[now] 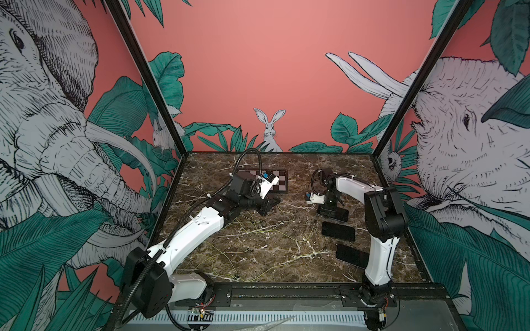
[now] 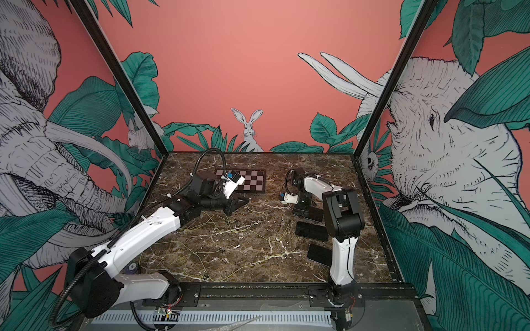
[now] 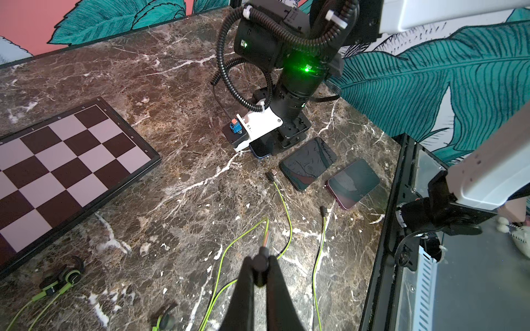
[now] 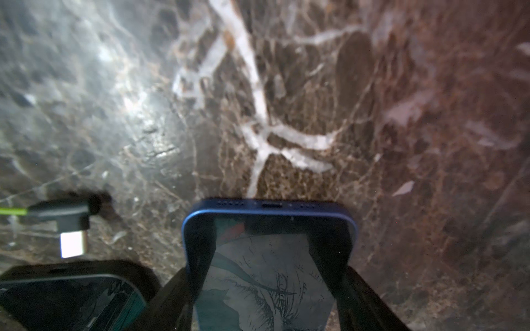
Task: Plug wired earphones into phones
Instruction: Pick up the phone at the center of the board.
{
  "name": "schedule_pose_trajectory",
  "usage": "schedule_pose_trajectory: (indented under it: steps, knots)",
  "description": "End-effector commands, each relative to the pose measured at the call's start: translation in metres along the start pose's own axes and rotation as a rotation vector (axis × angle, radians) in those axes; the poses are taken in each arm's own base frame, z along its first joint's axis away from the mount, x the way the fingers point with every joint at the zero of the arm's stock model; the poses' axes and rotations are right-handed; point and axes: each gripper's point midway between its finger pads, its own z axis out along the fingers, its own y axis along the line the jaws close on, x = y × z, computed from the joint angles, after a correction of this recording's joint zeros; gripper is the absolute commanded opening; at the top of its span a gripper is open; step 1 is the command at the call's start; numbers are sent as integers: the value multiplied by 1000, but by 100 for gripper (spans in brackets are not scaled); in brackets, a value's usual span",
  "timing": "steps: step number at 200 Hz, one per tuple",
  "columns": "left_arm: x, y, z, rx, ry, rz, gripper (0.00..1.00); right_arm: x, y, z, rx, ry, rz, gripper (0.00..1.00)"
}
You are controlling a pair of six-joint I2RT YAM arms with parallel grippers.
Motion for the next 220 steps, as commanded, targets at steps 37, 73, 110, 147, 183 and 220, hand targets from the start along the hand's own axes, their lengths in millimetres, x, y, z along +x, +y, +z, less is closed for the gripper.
schedule_pose_trajectory:
  steps: [37,73,110,147,183,220]
  knots:
    - [-10,2,-7,-20,-19,6,0,-6,16,-3,19,-73,-6,58]
    - [-11,1,-5,-10,-16,-15,0,-21,13,-42,130,-228,-6,58]
    - [-13,-7,1,52,-15,-72,0,-46,21,-88,259,-461,-41,57]
    - [-16,-9,8,89,-11,-142,0,-66,35,-119,360,-563,-119,58]
    - [-15,-19,14,130,-4,-174,0,-94,47,-155,450,-698,-178,58]
    - [-9,-11,20,66,22,-201,0,-114,54,-179,555,-704,-263,58]
